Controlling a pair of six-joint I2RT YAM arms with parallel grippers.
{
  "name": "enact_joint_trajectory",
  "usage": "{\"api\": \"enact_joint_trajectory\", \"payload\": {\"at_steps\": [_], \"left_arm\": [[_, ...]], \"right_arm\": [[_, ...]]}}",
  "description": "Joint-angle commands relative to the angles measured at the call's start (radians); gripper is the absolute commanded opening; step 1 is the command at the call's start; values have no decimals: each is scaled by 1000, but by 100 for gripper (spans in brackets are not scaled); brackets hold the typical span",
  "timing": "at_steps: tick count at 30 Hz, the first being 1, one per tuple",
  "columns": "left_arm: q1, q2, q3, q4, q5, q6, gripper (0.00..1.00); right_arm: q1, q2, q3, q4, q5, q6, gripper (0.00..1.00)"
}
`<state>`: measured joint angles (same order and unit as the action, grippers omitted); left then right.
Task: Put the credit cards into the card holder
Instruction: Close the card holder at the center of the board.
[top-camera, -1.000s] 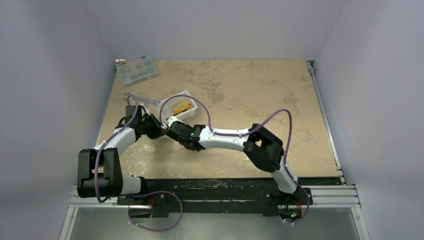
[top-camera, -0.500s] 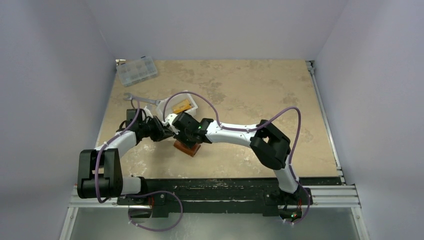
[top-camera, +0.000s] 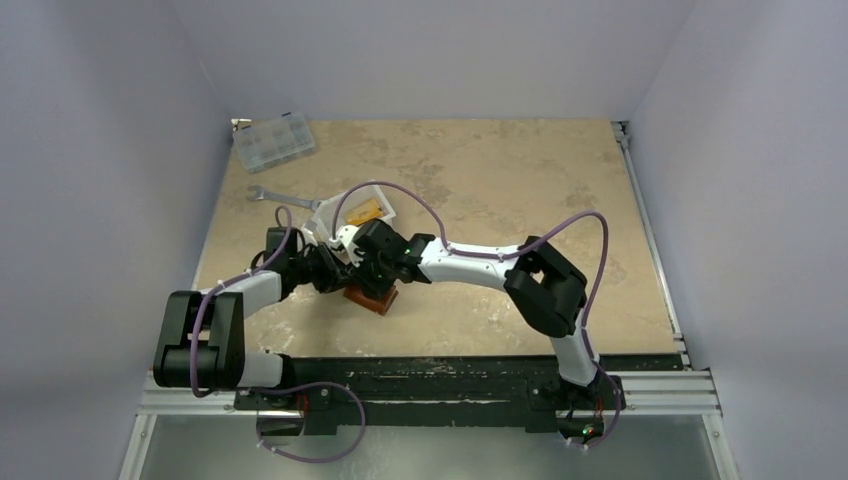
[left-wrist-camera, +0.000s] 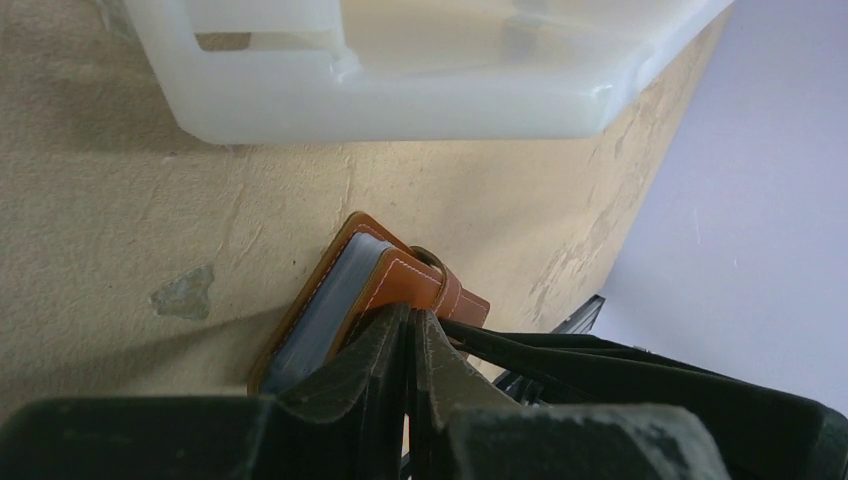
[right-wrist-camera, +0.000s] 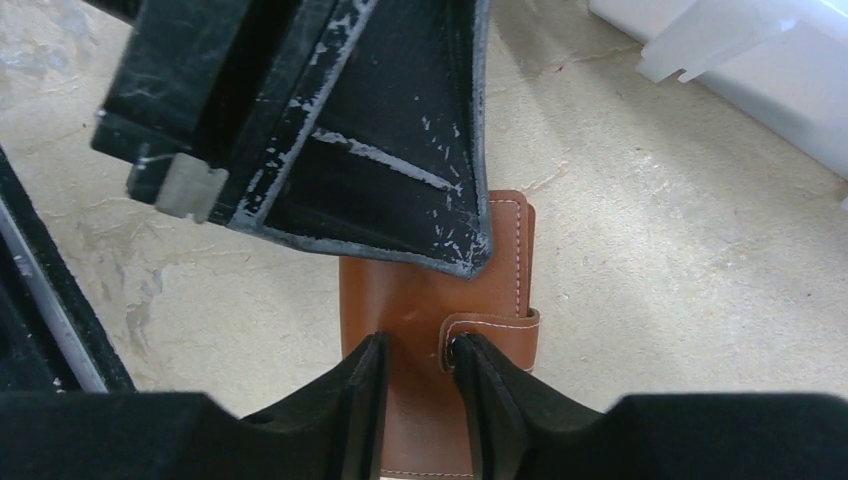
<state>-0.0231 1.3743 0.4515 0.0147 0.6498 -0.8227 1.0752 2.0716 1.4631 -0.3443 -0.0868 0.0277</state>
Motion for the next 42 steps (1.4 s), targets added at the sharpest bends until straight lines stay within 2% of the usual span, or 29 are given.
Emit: {"api": "enact_joint_trajectory", "payload": {"at_steps": [1, 3, 4, 7, 15, 20, 31, 35, 39, 42], "left_arm": [[-19, 10, -44, 7, -83, -12, 9], [-18, 8, -54, 16, -93, -20, 8], [-18, 7, -61, 29, -94, -31, 8], [-18, 0, -72, 52, -107, -51, 8], [-18, 33, -65, 77, -113, -57, 8], [-19, 62, -45, 95, -99, -79, 8], [-18, 37, -41, 87, -100, -107, 8], [-17, 29, -39, 86, -110, -90, 8], [-18, 17, -39, 90, -97, -92, 8], [-18, 1, -28, 81, -101, -91, 9]], "right_arm": [[8, 173, -160, -251, -212, 64, 37], [11, 167, -146, -273, -161, 61, 29], [18, 165, -137, -283, -141, 61, 28], [50, 173, -112, -310, -42, 53, 31], [89, 169, -103, -323, 82, 115, 38], [141, 176, -106, -338, 213, 171, 42], [267, 252, -115, -340, 435, 319, 43], [285, 333, -78, -337, 467, 319, 43], [304, 341, -75, -303, 474, 253, 43], [279, 331, -105, -221, 364, 221, 42]]}}
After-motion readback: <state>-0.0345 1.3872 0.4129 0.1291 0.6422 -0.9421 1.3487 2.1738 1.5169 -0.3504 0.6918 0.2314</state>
